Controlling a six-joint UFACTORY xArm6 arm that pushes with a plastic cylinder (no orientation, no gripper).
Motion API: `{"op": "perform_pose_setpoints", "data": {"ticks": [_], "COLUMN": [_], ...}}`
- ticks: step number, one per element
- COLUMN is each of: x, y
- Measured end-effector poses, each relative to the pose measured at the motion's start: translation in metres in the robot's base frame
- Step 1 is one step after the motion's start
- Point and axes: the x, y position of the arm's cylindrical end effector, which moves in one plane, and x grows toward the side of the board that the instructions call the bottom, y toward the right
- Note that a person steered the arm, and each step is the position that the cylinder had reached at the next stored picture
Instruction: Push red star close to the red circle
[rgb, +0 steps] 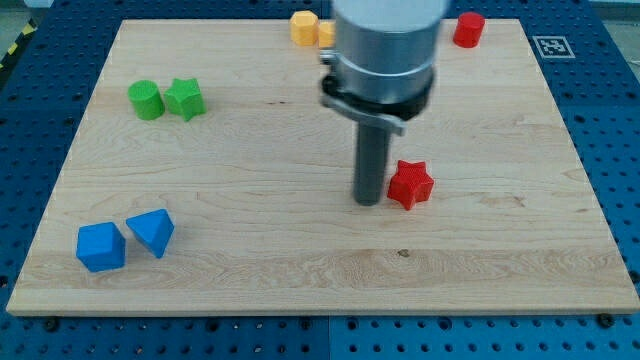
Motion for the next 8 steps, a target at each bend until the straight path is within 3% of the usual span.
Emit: {"op": "perform_pose_setpoints", "data": {"ticks": [1,5,8], "x": [0.0,-0.001,-0.03], "y": [0.039,0.102,0.107]}}
